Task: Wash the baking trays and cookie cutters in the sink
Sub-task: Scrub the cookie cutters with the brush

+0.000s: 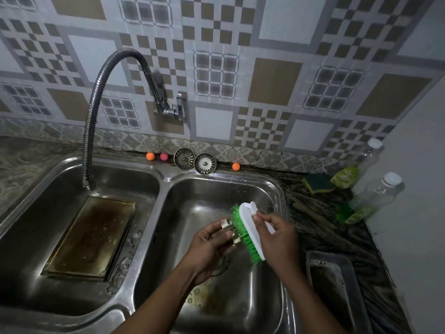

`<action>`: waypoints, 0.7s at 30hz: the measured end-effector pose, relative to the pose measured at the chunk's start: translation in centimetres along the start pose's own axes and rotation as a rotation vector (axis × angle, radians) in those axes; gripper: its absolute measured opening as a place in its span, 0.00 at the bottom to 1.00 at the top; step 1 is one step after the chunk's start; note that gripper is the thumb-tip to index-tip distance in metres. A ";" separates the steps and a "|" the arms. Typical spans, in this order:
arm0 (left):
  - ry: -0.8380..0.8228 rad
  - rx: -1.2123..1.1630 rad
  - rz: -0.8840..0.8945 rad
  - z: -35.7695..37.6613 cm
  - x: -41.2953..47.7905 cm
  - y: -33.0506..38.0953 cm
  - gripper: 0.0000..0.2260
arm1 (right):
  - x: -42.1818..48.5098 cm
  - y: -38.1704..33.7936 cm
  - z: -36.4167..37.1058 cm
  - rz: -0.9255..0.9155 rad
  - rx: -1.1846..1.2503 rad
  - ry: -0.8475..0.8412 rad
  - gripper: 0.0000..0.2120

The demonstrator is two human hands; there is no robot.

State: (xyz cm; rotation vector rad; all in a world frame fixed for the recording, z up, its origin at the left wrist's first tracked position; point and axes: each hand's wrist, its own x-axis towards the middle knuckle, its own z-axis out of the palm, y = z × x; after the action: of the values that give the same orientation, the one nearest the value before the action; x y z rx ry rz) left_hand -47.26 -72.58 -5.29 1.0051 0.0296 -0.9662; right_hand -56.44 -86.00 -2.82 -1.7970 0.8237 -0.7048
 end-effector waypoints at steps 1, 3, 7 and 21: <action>0.016 -0.054 -0.006 0.2 0.0 0.1 0.14 | -0.1 -0.1 0.2 -0.016 0.017 0.001 0.06; 0.042 -0.127 -0.002 0.8 0.0 0.3 0.14 | -0.6 -0.3 0.5 -0.035 0.041 -0.012 0.05; 0.085 -0.150 -0.003 1.0 -0.2 0.4 0.12 | -0.7 0.0 0.1 0.009 0.024 -0.045 0.05; 0.233 -0.308 -0.068 2.9 -0.6 0.8 0.09 | -1.8 -0.4 0.3 -0.161 -0.120 -0.090 0.05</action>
State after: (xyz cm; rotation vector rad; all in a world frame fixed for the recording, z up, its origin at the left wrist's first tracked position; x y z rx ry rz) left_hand -48.20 -74.16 -2.80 0.8298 0.3975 -0.8707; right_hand -57.23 -84.35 -2.74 -2.0046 0.6795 -0.6843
